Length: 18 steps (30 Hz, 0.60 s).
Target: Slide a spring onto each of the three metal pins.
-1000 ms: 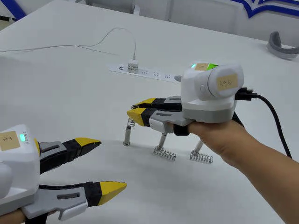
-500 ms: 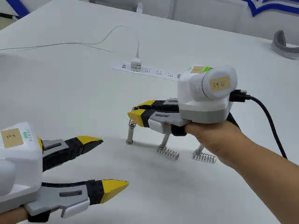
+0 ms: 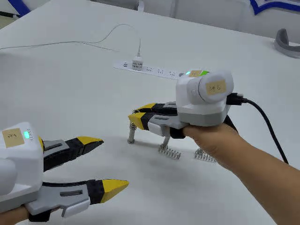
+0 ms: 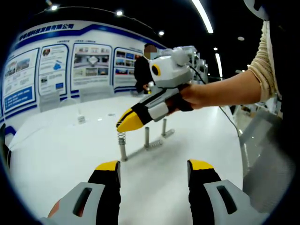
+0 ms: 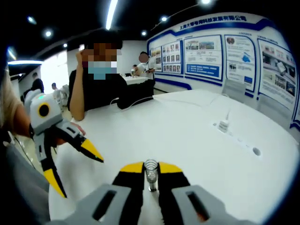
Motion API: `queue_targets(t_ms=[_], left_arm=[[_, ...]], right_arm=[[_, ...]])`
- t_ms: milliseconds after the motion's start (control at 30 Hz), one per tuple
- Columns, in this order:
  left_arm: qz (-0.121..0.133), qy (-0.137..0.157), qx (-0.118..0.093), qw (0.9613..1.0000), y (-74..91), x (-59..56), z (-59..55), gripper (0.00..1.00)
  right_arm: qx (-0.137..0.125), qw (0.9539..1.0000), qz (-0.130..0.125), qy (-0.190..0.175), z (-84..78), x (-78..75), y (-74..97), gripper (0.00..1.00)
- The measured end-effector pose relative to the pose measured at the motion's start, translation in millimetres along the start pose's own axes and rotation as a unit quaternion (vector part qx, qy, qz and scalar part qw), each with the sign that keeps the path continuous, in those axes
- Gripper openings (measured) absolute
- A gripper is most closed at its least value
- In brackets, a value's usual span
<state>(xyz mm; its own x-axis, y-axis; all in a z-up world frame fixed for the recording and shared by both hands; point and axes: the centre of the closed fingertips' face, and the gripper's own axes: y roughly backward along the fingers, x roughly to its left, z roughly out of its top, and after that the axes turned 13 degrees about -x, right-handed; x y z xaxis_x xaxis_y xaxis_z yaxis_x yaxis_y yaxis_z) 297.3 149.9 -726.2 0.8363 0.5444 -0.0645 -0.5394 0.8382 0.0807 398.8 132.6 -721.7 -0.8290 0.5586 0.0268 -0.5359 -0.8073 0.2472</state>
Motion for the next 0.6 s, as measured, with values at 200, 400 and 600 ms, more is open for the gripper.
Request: queue_targets(t_ms=[200,400,600], left_arm=[[-0.001,0.0,0.001,1.0,-0.4,0.3,-0.8,0.58],[0.0,0.0,0.004,1.0,0.0,1.4,-2.5,0.57],[0.001,0.001,0.003,1.0,0.0,2.0,-2.8,0.57]], right_arm=[[0.004,0.9999,-0.009,-0.009,-11.9,-0.4,-3.2,0.12],[0.012,0.9998,-0.006,-0.012,-19.7,4.7,-5.5,0.12],[0.016,0.9998,-0.001,-0.013,-24.9,10.3,-6.5,0.12]])
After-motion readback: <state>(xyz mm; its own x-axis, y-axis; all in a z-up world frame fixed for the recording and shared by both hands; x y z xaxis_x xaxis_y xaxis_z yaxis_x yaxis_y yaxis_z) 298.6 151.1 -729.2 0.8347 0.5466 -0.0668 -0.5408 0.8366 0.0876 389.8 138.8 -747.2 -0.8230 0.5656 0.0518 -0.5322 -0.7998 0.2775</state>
